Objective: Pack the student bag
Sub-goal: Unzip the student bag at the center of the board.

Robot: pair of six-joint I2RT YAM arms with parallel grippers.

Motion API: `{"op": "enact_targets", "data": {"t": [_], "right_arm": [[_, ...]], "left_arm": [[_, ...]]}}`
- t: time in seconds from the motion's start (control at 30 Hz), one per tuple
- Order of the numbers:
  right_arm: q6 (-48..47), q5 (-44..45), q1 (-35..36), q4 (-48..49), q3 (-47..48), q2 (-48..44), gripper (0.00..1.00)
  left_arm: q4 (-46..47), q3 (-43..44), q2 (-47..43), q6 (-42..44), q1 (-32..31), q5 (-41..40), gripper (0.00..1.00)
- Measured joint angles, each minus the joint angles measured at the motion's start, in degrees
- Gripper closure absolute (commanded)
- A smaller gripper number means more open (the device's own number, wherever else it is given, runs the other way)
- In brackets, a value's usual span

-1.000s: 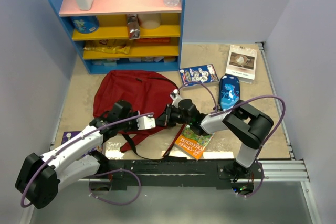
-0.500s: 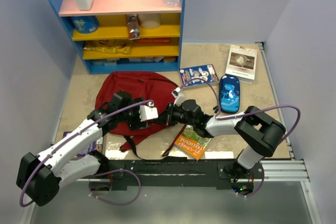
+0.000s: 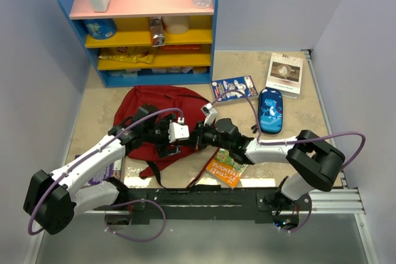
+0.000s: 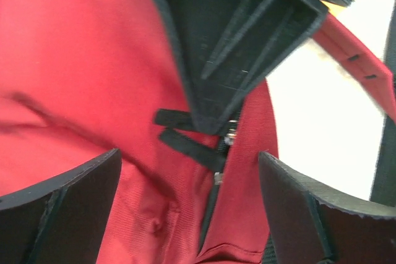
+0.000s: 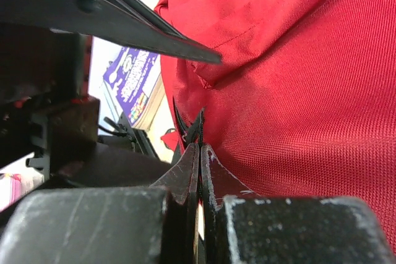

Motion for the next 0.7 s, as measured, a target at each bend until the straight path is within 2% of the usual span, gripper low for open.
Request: {"op": "enact_targets", "data": {"t": [0.07,0.1,0.13,0.2,0.23,0.33,0.7], "right_arm": [[-0.24,0.11,0.04,-0.24,0.00,-0.39,1.00],[-0.37,0.11,0.04,-0.42,0.00,-0.55,1.00],[-0.59,0.13,0.04,-0.57,0.00,-0.66,1.00],[-0.85,0.11,0.04,-0.87,0.00,-0.66,1.00],[-0.90,0.11,0.04,-0.94,0.00,-0.66,1.00],[-1.18,0.24,0.04,-1.53,0.00,-0.66,1.00],[-4.87,5.22,0.48,-9.90,0.00,-6.01,1.00]], "left_arm": [[-0.02,-0.46,0.00,-0.17,0.00,1.05,0.00],[0.02,-0.68,0.00,-0.22,0.00,1.60,0.04],[0.09,-0.90,0.00,-0.17,0.00,2.10,0.19],[0.22,-1.68,0.02,0.59,0.00,2.91,0.40],[0.24,-1.81,0.04,0.46,0.00,3.02,0.66],[0.17,-2.47,0.31,1.31,0.00,3.48,0.99],[2.56,-4.39,-0.17,3.06,-0.02,3.04,1.00]]}}
